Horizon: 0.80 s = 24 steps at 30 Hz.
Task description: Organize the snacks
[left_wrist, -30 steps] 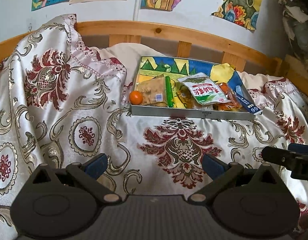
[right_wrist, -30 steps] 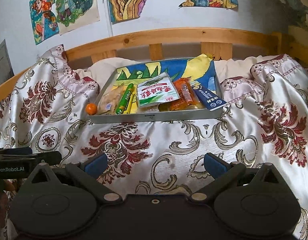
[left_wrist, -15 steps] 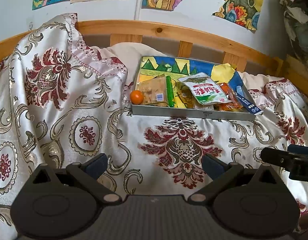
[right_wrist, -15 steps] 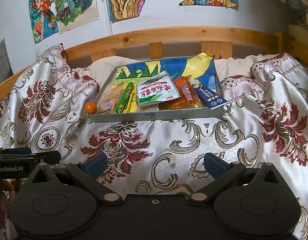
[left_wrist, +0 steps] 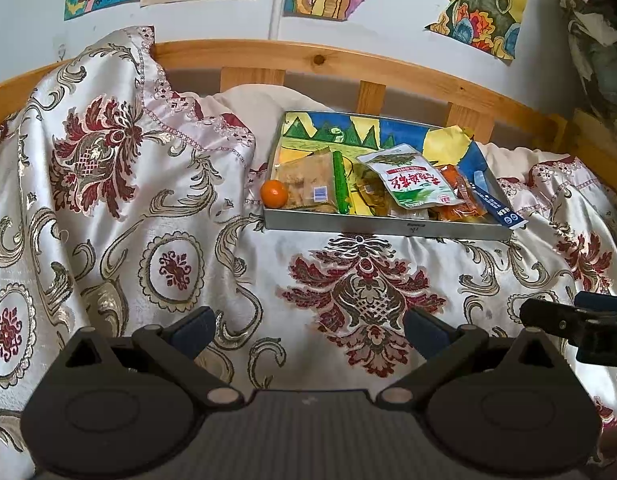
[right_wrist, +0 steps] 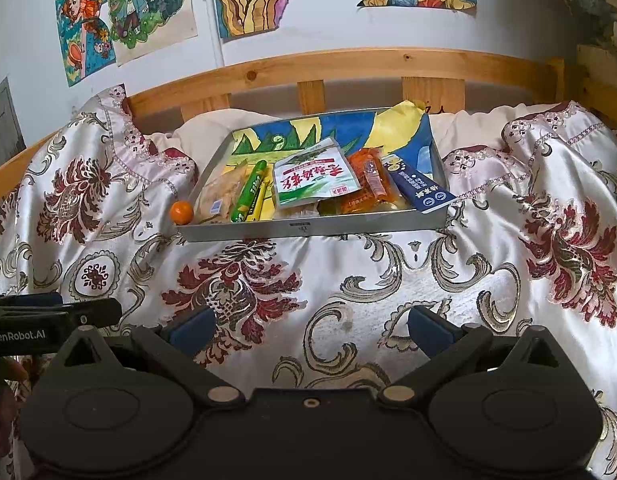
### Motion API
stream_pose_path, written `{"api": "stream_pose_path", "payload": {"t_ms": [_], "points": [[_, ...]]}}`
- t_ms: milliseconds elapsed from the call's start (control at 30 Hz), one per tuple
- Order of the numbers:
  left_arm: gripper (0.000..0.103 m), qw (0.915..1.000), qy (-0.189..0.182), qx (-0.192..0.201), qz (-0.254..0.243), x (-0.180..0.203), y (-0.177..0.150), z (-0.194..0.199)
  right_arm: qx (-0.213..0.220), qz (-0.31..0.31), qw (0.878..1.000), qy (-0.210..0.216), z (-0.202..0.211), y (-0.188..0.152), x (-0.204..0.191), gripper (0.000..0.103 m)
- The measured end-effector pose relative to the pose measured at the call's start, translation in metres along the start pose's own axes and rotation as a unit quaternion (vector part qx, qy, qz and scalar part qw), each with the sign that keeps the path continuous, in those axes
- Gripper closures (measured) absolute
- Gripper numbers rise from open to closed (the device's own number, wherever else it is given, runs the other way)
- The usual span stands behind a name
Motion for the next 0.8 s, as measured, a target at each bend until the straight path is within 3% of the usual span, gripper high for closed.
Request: {"api": "stream_pose_path", "payload": {"t_ms": [600, 800], "points": [[0.001, 0.9992, 0.026, -0.030, -0.007, -0.0034, -0.0029, -0.0043, -0.006, -0.003, 1.000, -0.001, -0.0013, -0.0043, -0.0011, 0.001], [0.001, 0.9994, 0.017, -0.026, -0.018, 0.0003, -0.0027, -0.0037, -0.011, -0.005, 1.000, 0.000, -0.0028, -0.0060, -0.0013, 0.001]]}}
Point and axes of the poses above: each gripper's, at about its wrist camera, not at the fingertips, and z roughly against the way its jaws point, x to its right, y to its top, the point moved 6 cm from there along -z, roughly the way its jaws point, and after that the axes turned 10 degrees about -z, right-handed, at the moved point
